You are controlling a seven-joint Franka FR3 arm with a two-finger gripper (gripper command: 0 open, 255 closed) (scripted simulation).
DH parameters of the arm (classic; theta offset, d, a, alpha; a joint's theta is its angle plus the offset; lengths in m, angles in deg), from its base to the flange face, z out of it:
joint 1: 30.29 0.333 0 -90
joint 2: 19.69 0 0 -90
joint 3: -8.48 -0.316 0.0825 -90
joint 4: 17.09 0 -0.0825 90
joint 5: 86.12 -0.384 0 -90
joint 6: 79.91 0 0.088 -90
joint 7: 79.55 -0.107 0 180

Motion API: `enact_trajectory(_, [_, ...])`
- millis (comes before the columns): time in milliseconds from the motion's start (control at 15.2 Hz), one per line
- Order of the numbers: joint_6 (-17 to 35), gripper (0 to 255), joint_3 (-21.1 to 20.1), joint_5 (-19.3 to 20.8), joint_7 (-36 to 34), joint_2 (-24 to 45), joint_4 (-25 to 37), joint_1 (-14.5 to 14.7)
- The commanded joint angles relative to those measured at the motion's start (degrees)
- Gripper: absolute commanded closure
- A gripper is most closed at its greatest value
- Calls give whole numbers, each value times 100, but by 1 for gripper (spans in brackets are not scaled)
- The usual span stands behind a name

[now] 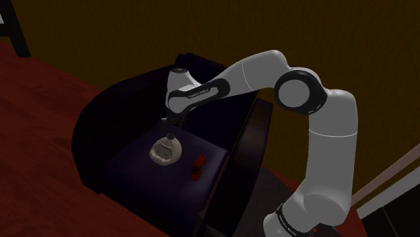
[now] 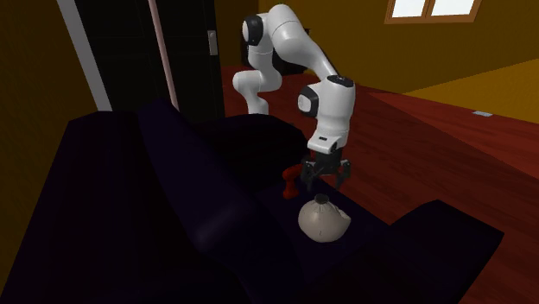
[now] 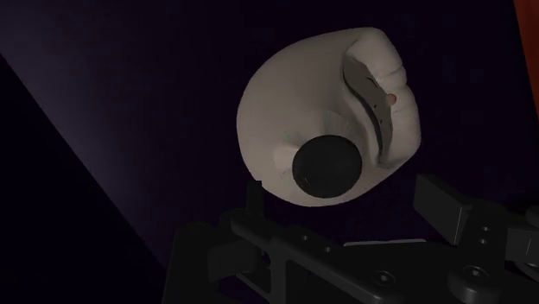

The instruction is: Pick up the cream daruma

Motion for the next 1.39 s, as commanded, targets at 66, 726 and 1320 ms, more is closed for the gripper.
enact_trajectory(66, [151, 0, 25, 38, -22, 248, 100, 21])
enact_trajectory(726, [403, 255, 55, 83, -60, 464, 62, 41])
enact_trajectory(1320, [291, 255, 42, 64, -42, 374, 86, 32])
